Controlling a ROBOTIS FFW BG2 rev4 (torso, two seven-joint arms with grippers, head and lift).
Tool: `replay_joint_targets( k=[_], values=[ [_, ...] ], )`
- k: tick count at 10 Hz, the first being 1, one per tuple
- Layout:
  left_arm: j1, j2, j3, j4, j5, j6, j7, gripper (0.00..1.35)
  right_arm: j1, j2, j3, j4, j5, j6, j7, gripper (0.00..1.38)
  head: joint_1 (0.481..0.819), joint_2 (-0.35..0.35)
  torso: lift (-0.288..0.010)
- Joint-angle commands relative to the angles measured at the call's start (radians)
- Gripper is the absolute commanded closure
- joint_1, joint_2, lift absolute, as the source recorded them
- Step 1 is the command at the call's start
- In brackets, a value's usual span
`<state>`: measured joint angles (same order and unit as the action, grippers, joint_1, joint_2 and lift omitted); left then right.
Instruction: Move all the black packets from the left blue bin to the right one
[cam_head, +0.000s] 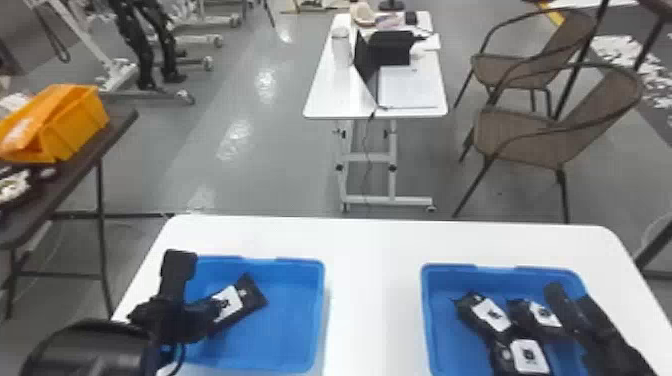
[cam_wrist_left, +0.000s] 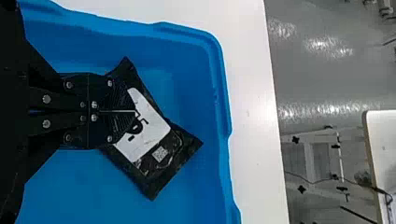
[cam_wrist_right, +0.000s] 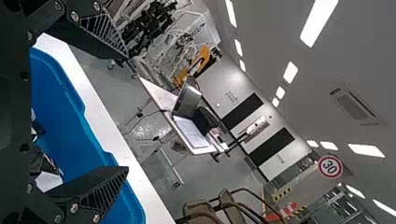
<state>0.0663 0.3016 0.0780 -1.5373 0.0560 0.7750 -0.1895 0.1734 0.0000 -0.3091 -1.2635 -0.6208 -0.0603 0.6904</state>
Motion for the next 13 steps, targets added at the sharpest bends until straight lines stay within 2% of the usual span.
replay_joint_targets(
  k=[1,2,3,4,5,6,7,8,9,11,12,13],
  values=[
    [0.009,-0.032,0.035,-0.006,-0.047,-0.008,-0.034,1.2,0.0,0.001,0.001,0.004,-0.004,0.0,0.004,0.18,0.695,0.11,0.0],
    [0.015,-0.058,0.062,-0.004,-0.051,-0.005,-0.036,0.84,-0.005,0.001,0.001,0.007,-0.004,0.005,0.009,0.18,0.695,0.105,0.0],
    [0.02,-0.075,0.086,0.003,-0.09,-0.042,-0.081,0.55,-0.012,0.001,0.001,0.016,-0.007,0.005,0.017,0.18,0.695,0.108,0.0],
    [0.015,-0.075,0.098,0.005,-0.12,-0.052,-0.128,0.41,-0.014,0.001,0.001,0.018,-0.007,0.005,0.021,0.18,0.695,0.108,0.0],
    [0.004,-0.064,0.098,0.005,-0.163,-0.043,-0.162,0.24,-0.014,0.001,0.001,0.018,-0.01,0.005,0.023,0.18,0.695,0.108,0.0],
    [-0.011,-0.052,0.098,0.011,-0.183,-0.023,-0.183,0.0,-0.012,0.001,0.001,0.019,-0.01,0.007,0.023,0.18,0.695,0.111,0.0],
    [-0.057,-0.042,0.097,0.063,-0.26,-0.02,-0.297,0.0,-0.012,0.001,0.001,0.019,-0.011,0.007,0.023,0.18,0.695,0.121,0.0],
    [-0.115,-0.032,0.071,0.121,-0.403,-0.023,-0.447,0.0,-0.014,0.001,0.001,0.019,-0.013,0.01,0.024,0.18,0.695,0.122,0.0],
    [-0.152,-0.032,0.035,0.154,-0.535,-0.022,-0.532,0.0,-0.015,0.001,0.002,0.021,-0.013,0.01,0.024,0.18,0.695,0.114,0.0],
    [-0.214,-0.049,0.019,0.255,-0.703,-0.083,-0.64,0.0,-0.012,0.001,0.002,0.026,-0.02,0.01,0.027,0.18,0.695,0.119,0.0],
    [-0.244,-0.052,0.02,0.327,-0.733,-0.135,-0.676,0.0,-0.012,0.001,0.002,0.026,-0.024,0.011,0.029,0.18,0.695,0.12,0.0],
    [-0.27,-0.049,0.011,0.382,-0.736,-0.163,-0.68,0.0,-0.012,0.001,0.002,0.027,-0.024,0.011,0.031,0.18,0.695,0.12,0.0]
  ],
)
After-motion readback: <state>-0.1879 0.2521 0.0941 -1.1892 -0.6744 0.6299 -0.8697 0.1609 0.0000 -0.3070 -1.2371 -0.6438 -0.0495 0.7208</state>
